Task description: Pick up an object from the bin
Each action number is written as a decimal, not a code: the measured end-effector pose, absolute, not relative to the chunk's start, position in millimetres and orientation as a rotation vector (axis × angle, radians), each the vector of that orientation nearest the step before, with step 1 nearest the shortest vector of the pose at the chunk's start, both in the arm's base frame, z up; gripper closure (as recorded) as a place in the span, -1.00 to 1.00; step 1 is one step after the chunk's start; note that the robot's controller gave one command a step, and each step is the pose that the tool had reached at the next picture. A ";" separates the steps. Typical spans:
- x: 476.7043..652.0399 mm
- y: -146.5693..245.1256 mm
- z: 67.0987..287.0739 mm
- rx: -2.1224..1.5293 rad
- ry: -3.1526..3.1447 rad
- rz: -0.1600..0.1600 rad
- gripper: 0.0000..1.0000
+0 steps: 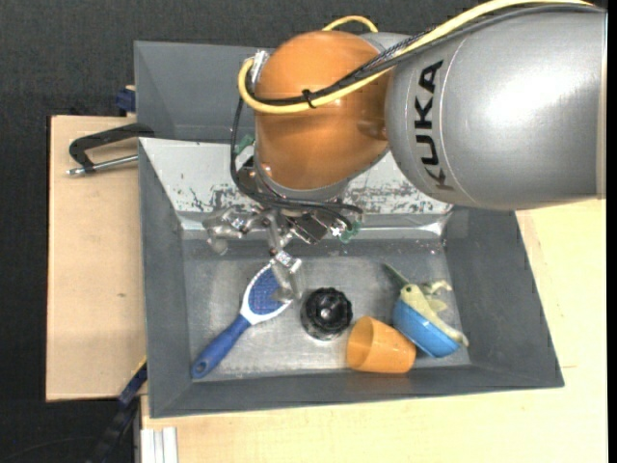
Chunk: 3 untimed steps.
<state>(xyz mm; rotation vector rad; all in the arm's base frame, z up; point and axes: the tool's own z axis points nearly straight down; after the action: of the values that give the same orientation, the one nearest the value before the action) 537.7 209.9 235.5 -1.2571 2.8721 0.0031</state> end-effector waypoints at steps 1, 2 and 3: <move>493.4 159.6 127.1 -1.400 2.822 0.002 -1.00; 566.0 139.4 70.5 -1.386 2.810 0.002 -1.00; 562.4 140.0 70.5 -1.394 2.812 0.003 1.00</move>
Offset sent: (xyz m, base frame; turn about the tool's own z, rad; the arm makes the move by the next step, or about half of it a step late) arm -0.0420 -0.0492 -0.1046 -0.0978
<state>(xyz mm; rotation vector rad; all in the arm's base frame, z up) 562.4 140.0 70.5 -1.3939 2.8123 0.0028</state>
